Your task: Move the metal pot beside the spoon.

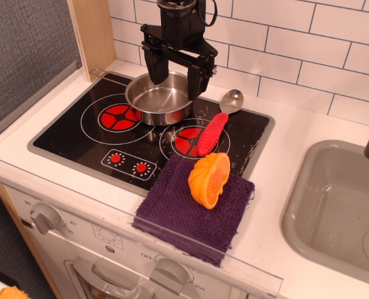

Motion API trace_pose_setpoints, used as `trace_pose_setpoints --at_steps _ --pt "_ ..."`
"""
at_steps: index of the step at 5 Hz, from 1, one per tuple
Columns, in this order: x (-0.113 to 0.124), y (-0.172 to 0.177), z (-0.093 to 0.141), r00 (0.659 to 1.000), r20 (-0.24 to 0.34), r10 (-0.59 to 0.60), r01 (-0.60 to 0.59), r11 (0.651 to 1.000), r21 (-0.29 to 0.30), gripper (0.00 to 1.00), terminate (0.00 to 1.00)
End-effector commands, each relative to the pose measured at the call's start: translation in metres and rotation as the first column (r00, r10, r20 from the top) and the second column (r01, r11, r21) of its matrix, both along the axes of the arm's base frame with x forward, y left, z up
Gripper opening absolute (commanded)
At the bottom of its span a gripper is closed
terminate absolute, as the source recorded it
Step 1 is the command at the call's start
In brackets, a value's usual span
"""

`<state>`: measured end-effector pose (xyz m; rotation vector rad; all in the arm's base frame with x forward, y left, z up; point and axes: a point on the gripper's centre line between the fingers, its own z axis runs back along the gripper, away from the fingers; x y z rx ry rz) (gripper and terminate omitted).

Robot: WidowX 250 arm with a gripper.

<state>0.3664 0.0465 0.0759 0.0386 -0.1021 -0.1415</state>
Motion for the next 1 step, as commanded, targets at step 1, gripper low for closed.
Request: trace_pose_setpoints --at_steps 1 --pt "0.0017 0.0003 0.0269 0.997 0.071 -0.005 0.004 1.0 0.012 1.0 1.0"
